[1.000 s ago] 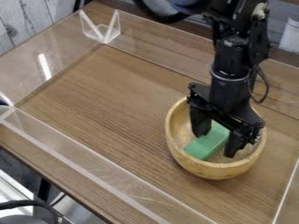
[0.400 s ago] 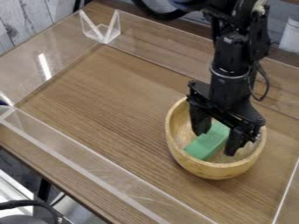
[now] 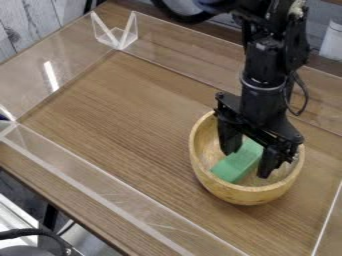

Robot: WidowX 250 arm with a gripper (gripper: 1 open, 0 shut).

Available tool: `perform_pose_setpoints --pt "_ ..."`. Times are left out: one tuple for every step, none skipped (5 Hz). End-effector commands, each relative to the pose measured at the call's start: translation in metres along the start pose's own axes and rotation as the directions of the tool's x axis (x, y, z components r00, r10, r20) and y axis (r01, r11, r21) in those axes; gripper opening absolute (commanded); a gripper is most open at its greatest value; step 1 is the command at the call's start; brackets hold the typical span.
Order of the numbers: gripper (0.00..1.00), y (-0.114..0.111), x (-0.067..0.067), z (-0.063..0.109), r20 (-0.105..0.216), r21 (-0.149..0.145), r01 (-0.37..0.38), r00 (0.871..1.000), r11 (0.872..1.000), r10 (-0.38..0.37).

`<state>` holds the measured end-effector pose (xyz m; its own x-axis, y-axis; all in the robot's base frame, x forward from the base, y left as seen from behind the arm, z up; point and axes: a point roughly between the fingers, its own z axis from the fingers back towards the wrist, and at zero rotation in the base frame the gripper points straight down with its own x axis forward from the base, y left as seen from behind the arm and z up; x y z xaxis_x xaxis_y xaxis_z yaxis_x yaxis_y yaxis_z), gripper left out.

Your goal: Remove the green block from inside the brown bowl and put it on the table

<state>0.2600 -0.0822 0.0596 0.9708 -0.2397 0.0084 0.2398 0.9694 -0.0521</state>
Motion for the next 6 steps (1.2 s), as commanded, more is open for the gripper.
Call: perform_pose_setpoints --pt "1.00 0.002 0.008 0.005 0.033 0.000 -0.006 0.999 1.000 0.006" --pt "0.00 0.002 0.008 0.002 0.026 0.002 -0.011 1.000 1.000 0.010" --pt "0.00 0.003 0.008 0.002 0.026 0.001 -0.012 1.000 1.000 0.012" --pt "0.00 0.008 0.009 0.016 0.046 0.008 -0.026 0.999 1.000 0.026" --pt "0.00 0.013 0.009 0.031 0.070 0.015 -0.042 0.997 0.999 0.040" --pt "0.00 0.022 0.015 0.058 0.116 0.026 -0.077 0.990 0.997 0.073"
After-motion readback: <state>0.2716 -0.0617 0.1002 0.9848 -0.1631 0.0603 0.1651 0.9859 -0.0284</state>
